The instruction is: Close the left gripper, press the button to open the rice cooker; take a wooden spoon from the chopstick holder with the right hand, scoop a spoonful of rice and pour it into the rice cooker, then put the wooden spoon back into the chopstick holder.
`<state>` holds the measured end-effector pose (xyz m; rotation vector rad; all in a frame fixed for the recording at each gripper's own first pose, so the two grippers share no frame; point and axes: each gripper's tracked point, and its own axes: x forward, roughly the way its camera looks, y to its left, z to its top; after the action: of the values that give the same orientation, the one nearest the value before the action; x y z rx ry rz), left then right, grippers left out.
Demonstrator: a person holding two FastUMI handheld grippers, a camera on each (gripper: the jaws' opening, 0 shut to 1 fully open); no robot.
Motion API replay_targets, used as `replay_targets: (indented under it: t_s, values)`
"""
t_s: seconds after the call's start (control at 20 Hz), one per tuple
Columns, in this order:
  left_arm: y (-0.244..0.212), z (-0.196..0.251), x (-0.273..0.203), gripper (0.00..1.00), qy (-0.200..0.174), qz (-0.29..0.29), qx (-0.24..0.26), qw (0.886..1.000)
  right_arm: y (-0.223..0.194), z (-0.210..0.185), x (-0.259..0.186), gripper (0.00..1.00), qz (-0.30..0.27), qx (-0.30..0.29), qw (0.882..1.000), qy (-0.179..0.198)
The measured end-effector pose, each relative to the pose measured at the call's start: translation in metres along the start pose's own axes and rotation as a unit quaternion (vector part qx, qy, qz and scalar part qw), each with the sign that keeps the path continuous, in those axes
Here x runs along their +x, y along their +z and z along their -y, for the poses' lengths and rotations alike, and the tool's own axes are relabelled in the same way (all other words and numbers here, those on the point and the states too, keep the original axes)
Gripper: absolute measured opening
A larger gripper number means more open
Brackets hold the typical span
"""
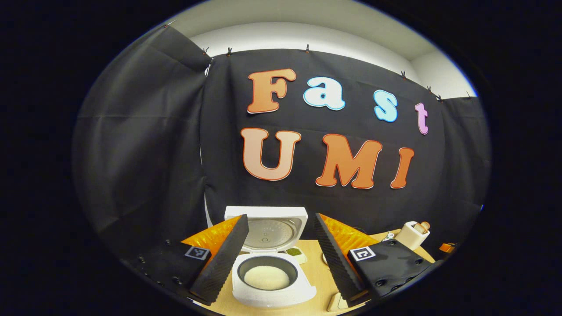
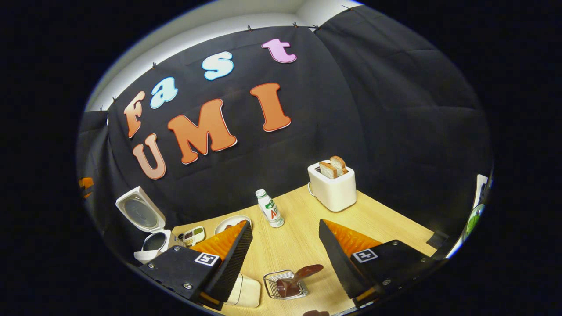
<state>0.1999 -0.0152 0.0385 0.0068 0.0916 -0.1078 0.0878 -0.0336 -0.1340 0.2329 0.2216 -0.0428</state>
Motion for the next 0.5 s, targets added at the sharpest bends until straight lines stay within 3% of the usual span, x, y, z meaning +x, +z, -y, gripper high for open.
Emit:
replay_targets:
  t_s: [0.05,0.25,0.5]
  values:
    - [0.007,-0.007,0.009,0.98,0.020,0.000,0.004,1.000,0.003,-0.002,-0.002,0.95,0.004,-0.006,1.000,-0.001]
    - [0.019,0.004,0.070,1.00,-0.002,-0.031,-0.017,0.999,0.012,-0.015,-0.010,0.94,0.018,-0.007,1.000,0.006]
    - [0.016,-0.017,0.156,1.00,0.011,-0.082,-0.015,0.996,0.016,-0.018,-0.008,0.95,0.025,-0.008,1.000,0.000]
